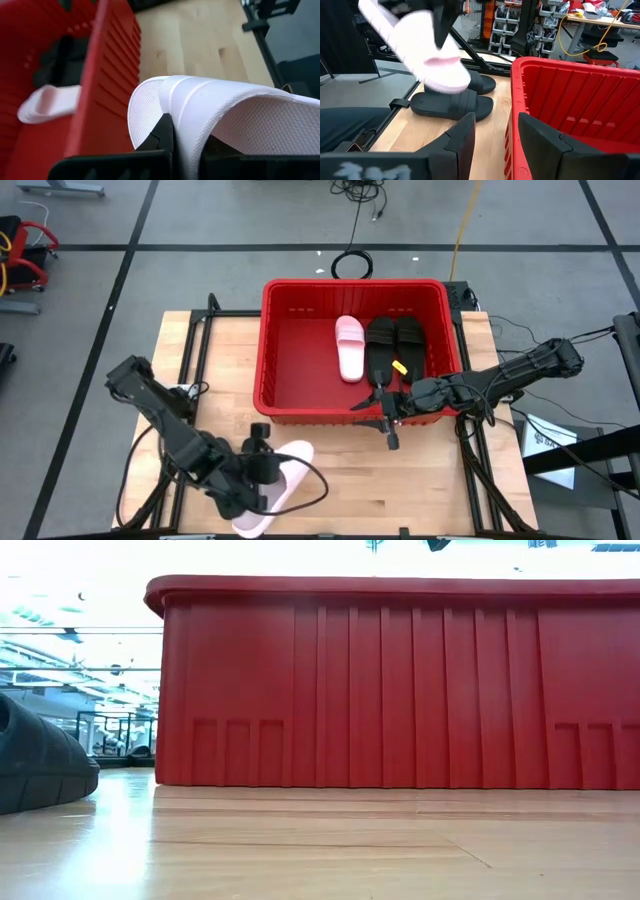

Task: Pick and place slides into bin
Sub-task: Put the pink slide into the red basket

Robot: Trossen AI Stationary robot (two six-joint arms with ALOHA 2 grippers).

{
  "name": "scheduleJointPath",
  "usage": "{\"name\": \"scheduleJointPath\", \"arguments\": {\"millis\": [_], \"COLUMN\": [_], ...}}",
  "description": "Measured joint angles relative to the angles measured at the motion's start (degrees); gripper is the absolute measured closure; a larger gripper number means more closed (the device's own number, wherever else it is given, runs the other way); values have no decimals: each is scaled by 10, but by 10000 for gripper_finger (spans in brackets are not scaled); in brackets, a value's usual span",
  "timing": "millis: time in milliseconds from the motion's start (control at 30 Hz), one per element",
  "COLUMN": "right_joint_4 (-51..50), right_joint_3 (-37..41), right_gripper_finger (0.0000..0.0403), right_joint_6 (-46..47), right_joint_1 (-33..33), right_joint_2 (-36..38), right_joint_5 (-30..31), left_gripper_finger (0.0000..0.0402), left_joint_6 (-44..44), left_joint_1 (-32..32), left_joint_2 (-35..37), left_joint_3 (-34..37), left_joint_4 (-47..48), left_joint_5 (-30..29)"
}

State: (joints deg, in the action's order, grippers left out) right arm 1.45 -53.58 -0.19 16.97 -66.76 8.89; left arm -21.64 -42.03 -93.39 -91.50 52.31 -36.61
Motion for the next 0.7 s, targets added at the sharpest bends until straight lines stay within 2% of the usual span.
{"name": "scheduleJointPath", "arguments": {"millis": [233, 400, 500, 700], "right_joint_4": [0, 1, 10, 32], "right_joint_3": [0, 0, 0, 0], "right_gripper_finger": [261, 261, 261, 261], "right_joint_6": [0, -4, -24, -120], "right_joint_1": [0, 0, 0, -1], "right_joint_2": [0, 0, 0, 0], "right_joint_5": [-1, -1, -1, 0], "left_gripper_finger": [394, 394, 394, 394], "left_joint_6": [66, 128, 160, 269], "left_joint_1": [12, 31, 50, 85], "left_joint_2": [63, 99, 117, 128], "left_joint_3": [0, 0, 0, 0], "left_joint_4": [-1, -1, -1, -1], "left_joint_5": [-79, -84, -63, 17]}}
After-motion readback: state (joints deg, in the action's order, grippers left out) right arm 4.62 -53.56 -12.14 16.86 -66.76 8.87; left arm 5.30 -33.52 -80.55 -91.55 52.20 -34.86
